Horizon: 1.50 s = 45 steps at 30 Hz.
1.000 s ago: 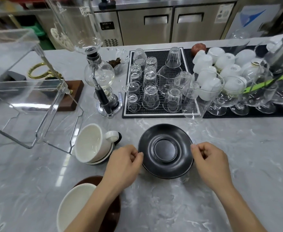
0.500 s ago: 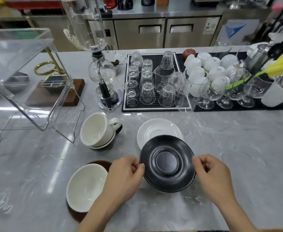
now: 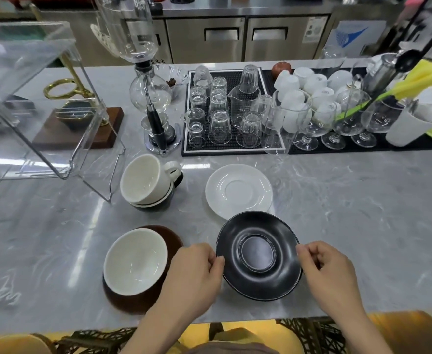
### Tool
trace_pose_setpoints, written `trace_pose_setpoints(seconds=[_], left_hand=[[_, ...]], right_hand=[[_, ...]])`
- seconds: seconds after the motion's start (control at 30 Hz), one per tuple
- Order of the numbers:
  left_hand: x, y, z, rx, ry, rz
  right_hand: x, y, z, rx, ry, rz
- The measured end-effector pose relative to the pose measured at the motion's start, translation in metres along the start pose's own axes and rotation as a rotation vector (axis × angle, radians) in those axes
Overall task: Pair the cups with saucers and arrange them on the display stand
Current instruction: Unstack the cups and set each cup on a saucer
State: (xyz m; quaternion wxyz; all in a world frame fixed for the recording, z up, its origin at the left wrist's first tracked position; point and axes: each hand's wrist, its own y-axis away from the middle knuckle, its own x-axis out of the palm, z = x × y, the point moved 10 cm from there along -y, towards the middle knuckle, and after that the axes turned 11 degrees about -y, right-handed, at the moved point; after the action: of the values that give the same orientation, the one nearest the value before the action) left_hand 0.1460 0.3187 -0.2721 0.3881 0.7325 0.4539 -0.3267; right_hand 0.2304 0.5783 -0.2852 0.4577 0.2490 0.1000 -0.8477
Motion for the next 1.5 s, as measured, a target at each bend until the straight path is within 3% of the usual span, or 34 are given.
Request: trace_pose_setpoints(seconds=[0.17, 0.87, 1.3, 1.5], left_hand=[[0.021, 0.016, 0.011, -0.055, 0.088, 0.057], [0.029, 0.024, 0.019, -0.054, -0.093, 0.047], [0.023, 0.025, 0.010, 0.012, -0.206, -0.018], [0.013, 0.034, 0.005, 0.027, -0.081, -0.083]], right_hand=[[0.002, 0.007, -0.001, -0.014, 0.032, 0.038], [0.027, 0.006, -0.004, -0.080, 0.171, 0.159], [0.023, -0.001, -0.003, -0.074, 0.176, 0.146], [0.012, 0.001, 0.004, -0.063, 0.123, 0.075]])
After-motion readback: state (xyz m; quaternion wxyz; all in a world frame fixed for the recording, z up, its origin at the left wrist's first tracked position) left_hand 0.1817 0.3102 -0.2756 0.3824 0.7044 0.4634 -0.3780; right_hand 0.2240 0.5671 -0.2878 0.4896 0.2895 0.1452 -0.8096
